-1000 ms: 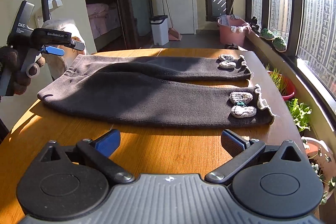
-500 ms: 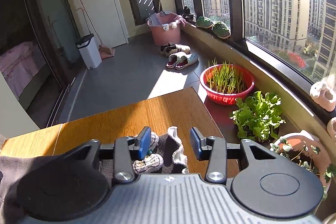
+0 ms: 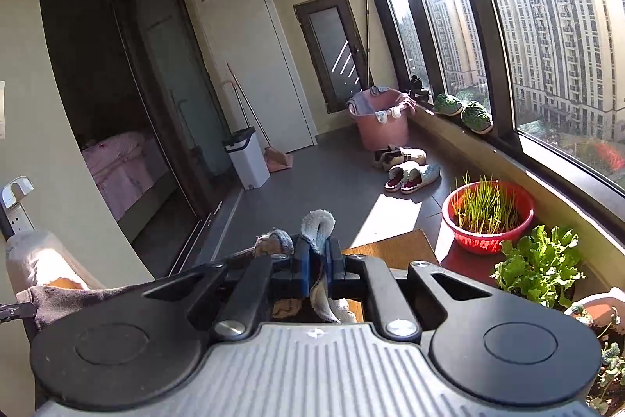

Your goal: Fold clothes

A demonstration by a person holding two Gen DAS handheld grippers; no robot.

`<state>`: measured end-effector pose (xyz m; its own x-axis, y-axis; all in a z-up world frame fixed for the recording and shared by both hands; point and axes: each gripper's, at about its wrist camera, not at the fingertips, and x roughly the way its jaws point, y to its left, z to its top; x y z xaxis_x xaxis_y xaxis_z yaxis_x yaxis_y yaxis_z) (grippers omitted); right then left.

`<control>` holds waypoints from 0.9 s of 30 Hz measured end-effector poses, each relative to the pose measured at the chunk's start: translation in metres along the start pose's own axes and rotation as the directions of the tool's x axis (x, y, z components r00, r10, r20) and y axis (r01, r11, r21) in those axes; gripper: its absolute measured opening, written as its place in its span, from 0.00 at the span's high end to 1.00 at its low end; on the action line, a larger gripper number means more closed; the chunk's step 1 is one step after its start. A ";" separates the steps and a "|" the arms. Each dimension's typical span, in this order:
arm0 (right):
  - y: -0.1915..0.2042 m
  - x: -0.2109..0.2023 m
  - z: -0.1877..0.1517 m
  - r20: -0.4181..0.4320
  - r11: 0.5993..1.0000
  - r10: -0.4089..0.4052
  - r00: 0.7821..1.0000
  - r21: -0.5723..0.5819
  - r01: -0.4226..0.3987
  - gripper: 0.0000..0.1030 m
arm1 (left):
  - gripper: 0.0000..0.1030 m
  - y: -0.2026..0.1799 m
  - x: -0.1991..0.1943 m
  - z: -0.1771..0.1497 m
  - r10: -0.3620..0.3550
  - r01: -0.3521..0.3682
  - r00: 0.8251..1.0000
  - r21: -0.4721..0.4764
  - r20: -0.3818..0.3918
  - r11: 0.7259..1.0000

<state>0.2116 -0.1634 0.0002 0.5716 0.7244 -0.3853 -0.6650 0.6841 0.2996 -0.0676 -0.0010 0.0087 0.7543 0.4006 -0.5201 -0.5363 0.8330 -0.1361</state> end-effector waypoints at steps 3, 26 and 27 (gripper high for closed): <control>-0.010 -0.032 -0.026 -0.041 0.999 -0.017 0.999 -0.029 0.015 0.92 | 0.86 0.000 -0.029 -0.034 -0.007 0.006 0.999 -0.006 -0.049 1.000; 0.031 -0.067 -0.027 -0.037 0.994 0.025 0.999 -0.110 -0.029 0.92 | 0.25 -0.025 -0.022 -0.063 -0.067 0.051 0.993 -0.164 -0.094 0.985; 0.036 -0.077 -0.019 0.010 0.990 0.043 0.999 -0.137 -0.041 0.92 | 0.22 -0.028 -0.021 -0.063 -0.079 0.063 0.993 -0.160 -0.093 0.985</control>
<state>0.1345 -0.1958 0.0243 0.5475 0.7538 -0.3635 -0.7474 0.6358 0.1927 -0.0922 -0.0573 -0.0295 0.7558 0.2964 -0.5839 -0.5412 0.7848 -0.3021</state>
